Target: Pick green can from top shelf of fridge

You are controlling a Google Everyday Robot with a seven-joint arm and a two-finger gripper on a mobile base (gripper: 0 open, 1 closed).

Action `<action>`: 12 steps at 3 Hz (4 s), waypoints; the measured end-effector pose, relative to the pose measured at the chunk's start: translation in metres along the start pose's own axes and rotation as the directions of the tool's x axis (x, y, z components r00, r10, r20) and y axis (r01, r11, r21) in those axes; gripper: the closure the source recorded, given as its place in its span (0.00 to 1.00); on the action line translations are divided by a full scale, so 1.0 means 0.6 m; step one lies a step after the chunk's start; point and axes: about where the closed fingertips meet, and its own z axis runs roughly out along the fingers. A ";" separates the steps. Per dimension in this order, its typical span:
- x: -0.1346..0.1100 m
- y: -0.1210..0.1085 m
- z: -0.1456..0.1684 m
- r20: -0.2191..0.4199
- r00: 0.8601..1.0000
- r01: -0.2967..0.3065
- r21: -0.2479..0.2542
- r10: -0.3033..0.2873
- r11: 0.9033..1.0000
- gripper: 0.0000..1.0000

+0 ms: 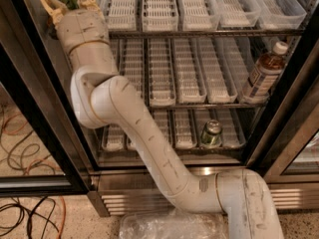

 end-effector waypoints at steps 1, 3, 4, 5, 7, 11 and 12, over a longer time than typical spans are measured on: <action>-0.023 -0.011 0.025 0.067 0.997 0.023 0.010 -0.024 1.000 1.00; -0.039 -0.023 0.039 0.112 0.993 0.046 0.025 -0.049 0.999 1.00; -0.038 -0.018 0.035 0.117 0.992 0.038 0.009 -0.039 0.999 1.00; -0.041 -0.012 0.022 0.165 0.986 0.033 -0.011 -0.030 0.999 1.00; -0.055 -0.011 0.014 0.287 0.955 0.076 -0.008 -0.071 0.997 1.00; -0.093 -0.020 -0.008 0.370 0.919 0.146 0.009 -0.139 0.989 1.00; -0.128 -0.022 -0.034 0.387 0.905 0.190 0.011 -0.180 0.982 1.00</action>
Offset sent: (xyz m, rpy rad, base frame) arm 0.0078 -0.0125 0.0477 0.0138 -0.1707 -0.0509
